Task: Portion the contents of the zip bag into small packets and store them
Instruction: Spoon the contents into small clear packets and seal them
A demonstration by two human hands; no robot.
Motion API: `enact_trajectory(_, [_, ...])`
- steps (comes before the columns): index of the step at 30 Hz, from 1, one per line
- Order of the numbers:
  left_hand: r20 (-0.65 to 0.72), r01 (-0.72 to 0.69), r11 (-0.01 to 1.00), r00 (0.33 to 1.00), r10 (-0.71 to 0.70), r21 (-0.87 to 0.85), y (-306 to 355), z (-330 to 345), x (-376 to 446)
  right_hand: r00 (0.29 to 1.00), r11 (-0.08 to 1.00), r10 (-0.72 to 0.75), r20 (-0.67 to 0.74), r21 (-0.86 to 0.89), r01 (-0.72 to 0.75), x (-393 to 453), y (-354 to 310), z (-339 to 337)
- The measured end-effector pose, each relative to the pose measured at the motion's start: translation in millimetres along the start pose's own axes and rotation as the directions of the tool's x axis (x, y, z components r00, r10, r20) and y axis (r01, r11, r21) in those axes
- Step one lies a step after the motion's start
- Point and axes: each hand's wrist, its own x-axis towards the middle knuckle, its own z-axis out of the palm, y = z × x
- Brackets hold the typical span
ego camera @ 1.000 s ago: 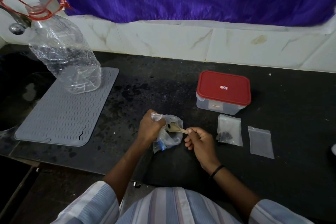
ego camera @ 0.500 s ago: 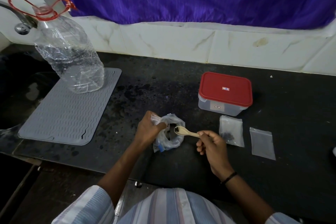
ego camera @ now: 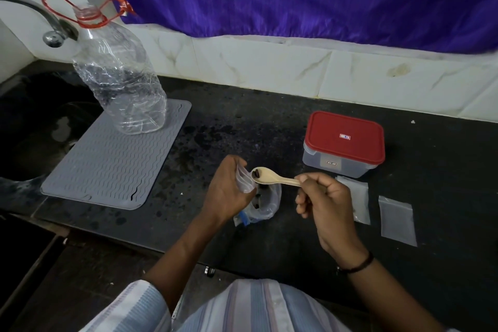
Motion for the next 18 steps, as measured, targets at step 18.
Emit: enact_trajectory(18, [0.046,-0.164,0.983,0.986,0.160,0.081,6.8,0.5,-3.7,0.520,0.090,-0.644,0.562,-0.619,0.780,-1.4,2.5,3.1])
